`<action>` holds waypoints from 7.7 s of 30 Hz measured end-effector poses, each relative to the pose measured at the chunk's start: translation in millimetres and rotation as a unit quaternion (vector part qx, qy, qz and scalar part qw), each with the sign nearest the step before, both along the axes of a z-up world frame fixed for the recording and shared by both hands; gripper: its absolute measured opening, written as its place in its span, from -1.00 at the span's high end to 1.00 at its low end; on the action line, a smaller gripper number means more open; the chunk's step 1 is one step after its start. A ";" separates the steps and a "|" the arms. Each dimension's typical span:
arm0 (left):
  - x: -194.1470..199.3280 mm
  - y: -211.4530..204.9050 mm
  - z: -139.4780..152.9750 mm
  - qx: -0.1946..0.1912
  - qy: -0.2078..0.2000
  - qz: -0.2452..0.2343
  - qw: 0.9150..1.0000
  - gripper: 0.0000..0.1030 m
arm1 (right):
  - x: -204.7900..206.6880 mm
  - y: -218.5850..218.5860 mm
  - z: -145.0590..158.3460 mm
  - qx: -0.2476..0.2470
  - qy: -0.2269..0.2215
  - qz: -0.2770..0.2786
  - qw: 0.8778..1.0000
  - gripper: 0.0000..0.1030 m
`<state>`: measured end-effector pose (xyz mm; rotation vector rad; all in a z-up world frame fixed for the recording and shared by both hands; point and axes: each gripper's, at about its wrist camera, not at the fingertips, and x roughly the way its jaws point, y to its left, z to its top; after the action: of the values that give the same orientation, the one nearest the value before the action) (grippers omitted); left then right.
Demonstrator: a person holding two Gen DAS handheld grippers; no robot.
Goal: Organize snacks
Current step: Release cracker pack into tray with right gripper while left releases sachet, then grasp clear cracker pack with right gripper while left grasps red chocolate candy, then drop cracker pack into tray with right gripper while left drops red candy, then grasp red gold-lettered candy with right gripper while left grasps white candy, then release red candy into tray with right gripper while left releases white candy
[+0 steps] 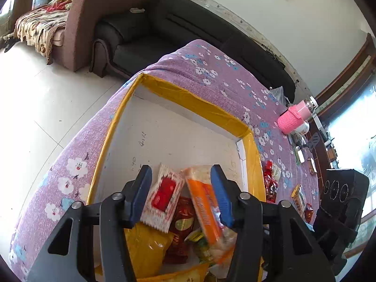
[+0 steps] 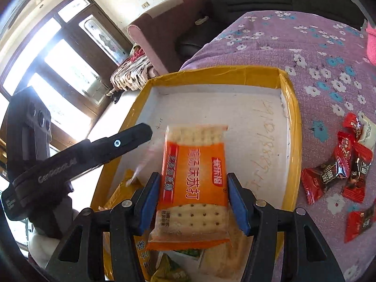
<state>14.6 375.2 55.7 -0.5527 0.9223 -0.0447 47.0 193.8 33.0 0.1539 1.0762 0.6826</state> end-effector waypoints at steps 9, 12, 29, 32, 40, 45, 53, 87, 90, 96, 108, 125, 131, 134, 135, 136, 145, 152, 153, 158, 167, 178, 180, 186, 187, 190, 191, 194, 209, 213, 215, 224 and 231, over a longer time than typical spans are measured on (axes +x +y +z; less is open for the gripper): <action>-38.2 -25.3 38.1 -0.006 -0.052 -0.007 0.999 -0.01 | -23.2 -51.8 40.8 0.022 -0.046 -0.013 0.999 -0.13; -52.3 -53.4 54.0 -0.017 -0.078 -0.039 0.996 -0.13 | -32.8 -104.8 54.6 0.014 -0.066 -0.039 0.997 -0.17; -71.2 -202.6 35.4 -0.004 -0.061 -0.198 0.978 -0.23 | 14.2 -387.1 26.0 -0.027 -0.029 -0.267 0.963 -0.43; -73.3 -215.3 35.8 0.027 -0.055 -0.211 0.975 -0.23 | 44.8 -388.4 10.1 -0.040 -0.012 -0.256 0.966 -0.46; -66.9 -225.6 37.6 0.060 -0.060 -0.246 0.965 -0.23 | 79.8 -374.1 -19.2 -0.060 0.019 -0.218 0.974 -0.50; -52.3 -239.2 28.9 0.074 -0.049 -0.262 0.961 -0.23 | 67.3 -337.0 -21.5 -0.129 -0.011 -0.145 0.981 -0.67; -24.8 -278.9 8.9 0.152 -0.026 -0.318 0.935 -0.23 | 35.2 -311.4 -30.6 -0.200 -0.062 -0.173 0.962 -0.37; -38.8 -233.1 33.2 0.151 -0.063 -0.253 0.954 0.57 | -25.4 -317.8 -17.6 -0.055 -0.111 -0.202 0.972 -0.36; -40.8 -183.9 48.3 0.158 -0.065 -0.201 0.965 0.57 | -29.3 -306.6 -6.5 -0.032 -0.094 -0.184 0.978 -0.36; -23.9 -79.4 48.4 0.140 -0.032 -0.093 0.985 0.56 | -34.7 -230.7 43.8 0.022 -0.083 -0.098 0.991 -0.35; 16.8 -19.8 -6.9 0.096 0.023 -0.051 0.994 0.56 | 9.1 -45.7 34.2 -0.026 -0.053 -0.008 0.998 -0.34; -31.0 -2.6 22.0 0.025 -0.030 -0.028 0.999 0.23 | 42.4 -29.6 22.2 -0.028 -0.032 -0.023 0.999 -0.35; -98.7 -8.7 40.2 -0.020 -0.098 -0.022 0.995 -0.12 | 66.6 -104.3 34.4 -0.073 -0.070 -0.117 0.988 -0.46; -113.8 -10.1 39.2 -0.026 -0.102 -0.011 0.994 -0.12 | 83.0 -117.4 18.2 -0.095 -0.054 -0.140 0.984 -0.46; -116.1 -11.1 38.7 -0.025 -0.102 -0.007 0.994 -0.12 | 88.3 -116.9 9.5 -0.108 -0.048 -0.144 0.982 -0.46; -118.0 -12.4 38.1 -0.024 -0.102 -0.003 0.994 -0.12 | 91.8 -113.8 5.1 -0.119 -0.047 -0.145 0.981 -0.46; -120.6 -38.4 37.0 -0.004 -0.106 -0.006 0.994 -0.12 | 84.8 -100.2 -29.2 -0.237 -0.061 -0.137 0.960 0.33; -126.1 -60.2 38.0 0.002 -0.109 -0.035 0.993 -0.12 | 13.3 -150.6 -30.4 -0.220 -0.048 -0.090 0.970 0.40; -126.5 -63.0 38.0 0.000 -0.108 -0.038 0.993 -0.12 | 5.9 -156.6 -29.9 -0.221 -0.046 -0.086 0.970 0.38; -128.1 -85.6 40.4 -0.002 -0.106 -0.071 0.992 -0.12 | -30.9 -223.4 4.7 -0.145 -0.050 -0.109 0.982 0.29; -120.2 -141.8 35.0 -0.005 -0.086 -0.135 0.987 -0.12 | -26.3 -401.7 41.0 -0.095 -0.098 -0.322 0.937 -0.43; -113.4 -187.0 33.1 0.013 -0.066 -0.177 0.982 -0.13 | -4.2 -420.2 -18.0 -0.120 -0.044 -0.269 0.955 -0.40; -109.4 -196.0 28.4 0.016 -0.057 -0.185 0.981 -0.13 | -8.0 -413.1 -26.5 -0.130 -0.050 -0.264 0.954 -0.41; -98.6 -234.1 17.7 0.041 -0.041 -0.228 0.972 -0.13 | -11.7 -403.9 -26.1 -0.108 -0.058 -0.279 0.953 0.38; -96.5 -241.5 15.8 0.048 -0.038 -0.237 0.970 -0.13 | -13.6 -400.5 -25.2 -0.098 -0.061 -0.279 0.953 0.38; -88.8 -265.5 10.5 0.071 -0.030 -0.266 0.961 -0.13 | -20.3 -393.7 -24.2 -0.048 -0.069 -0.271 0.959 0.38; -85.0 -273.3 8.4 0.078 -0.028 -0.275 0.958 -0.13 | -21.3 -392.1 -25.1 -0.034 -0.071 -0.268 0.960 0.38; -70.9 -299.9 2.3 0.102 -0.027 -0.307 0.946 -0.13 | -22.7 -392.6 -32.7 -0.003 -0.062 -0.262 0.963 0.38; -36.4 -365.4 -31.0 0.161 -0.009 -0.347 0.924 0.36 | -21.7 -404.0 -36.5 0.029 -0.047 -0.269 0.962 0.33; -33.6 -371.3 -31.3 0.175 -0.016 -0.340 0.924 0.60 | -22.0 -403.8 -37.1 0.028 -0.049 -0.269 0.961 0.34; -35.6 -370.7 -30.6 0.174 -0.021 -0.335 0.926 0.69 | -23.0 -403.5 -36.7 0.024 -0.051 -0.272 0.961 0.37; -63.8 -311.6 5.7 0.103 -0.054 -0.278 0.953 0.70 | -34.6 -400.2 -23.4 0.012 -0.095 -0.284 0.954 0.38; -98.8 -202.2 37.3 0.086 -0.081 -0.164 0.979 0.69 | -54.5 -352.1 3.7 -0.004 -0.129 -0.238 0.963 0.38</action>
<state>-84.2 172.9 93.1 -0.2275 0.8399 -0.3005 -7.5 -158.3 36.6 0.2963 0.7499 0.2537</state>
